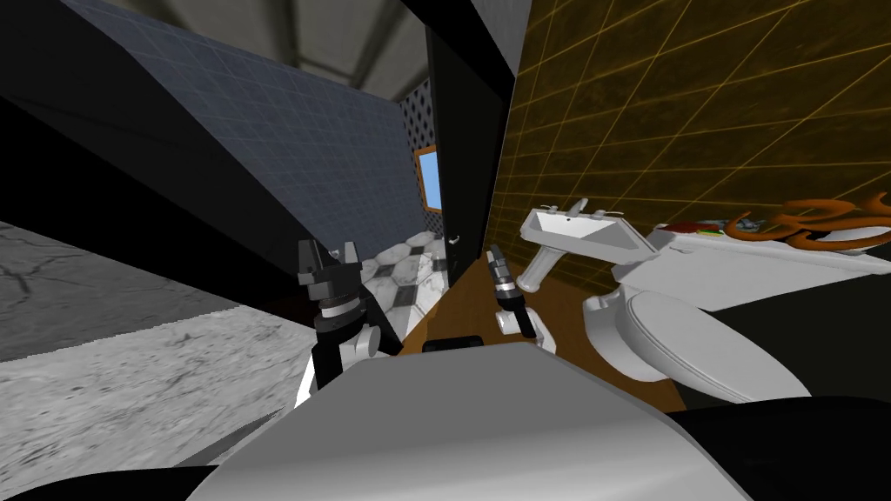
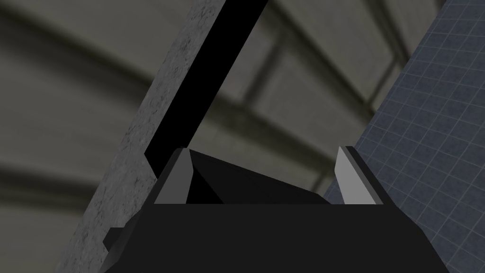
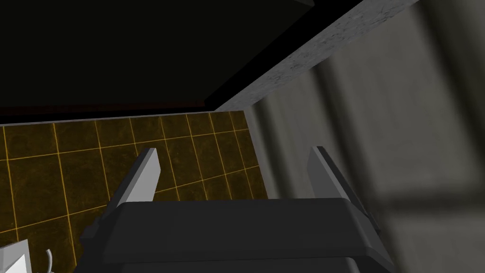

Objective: Push the door open

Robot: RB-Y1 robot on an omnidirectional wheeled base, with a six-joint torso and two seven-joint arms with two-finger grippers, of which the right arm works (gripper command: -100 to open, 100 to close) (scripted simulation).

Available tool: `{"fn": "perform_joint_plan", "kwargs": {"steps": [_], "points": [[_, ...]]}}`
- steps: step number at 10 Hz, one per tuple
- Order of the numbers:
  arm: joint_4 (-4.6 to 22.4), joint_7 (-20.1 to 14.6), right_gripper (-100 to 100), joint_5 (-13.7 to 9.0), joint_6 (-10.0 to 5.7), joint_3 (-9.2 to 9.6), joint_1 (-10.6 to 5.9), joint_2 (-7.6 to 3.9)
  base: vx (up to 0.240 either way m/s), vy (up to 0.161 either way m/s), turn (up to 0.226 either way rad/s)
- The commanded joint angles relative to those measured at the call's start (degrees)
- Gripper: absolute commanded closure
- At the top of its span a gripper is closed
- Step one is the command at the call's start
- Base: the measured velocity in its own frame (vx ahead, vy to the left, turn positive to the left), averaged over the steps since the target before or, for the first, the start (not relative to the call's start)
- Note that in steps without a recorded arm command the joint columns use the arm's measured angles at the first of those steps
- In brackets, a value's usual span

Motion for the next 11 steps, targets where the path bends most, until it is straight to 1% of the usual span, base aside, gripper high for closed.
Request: {"fn": "perform_joint_plan", "kwargs": {"steps": [1,9,11], "points": [[2.86,-0.69,-100,0.48,-1.01,0.26,-1.10,-0.03,0.110,-0.062,0.038],[16.56,-4.79,-100,2.80,-4.71,1.35,-6.46,-0.83,0.092,-0.065,0.052],[20.58,-5.87,-100,3.41,-5.68,1.64,-7.88,-1.00,0.089,-0.061,0.065]]}}
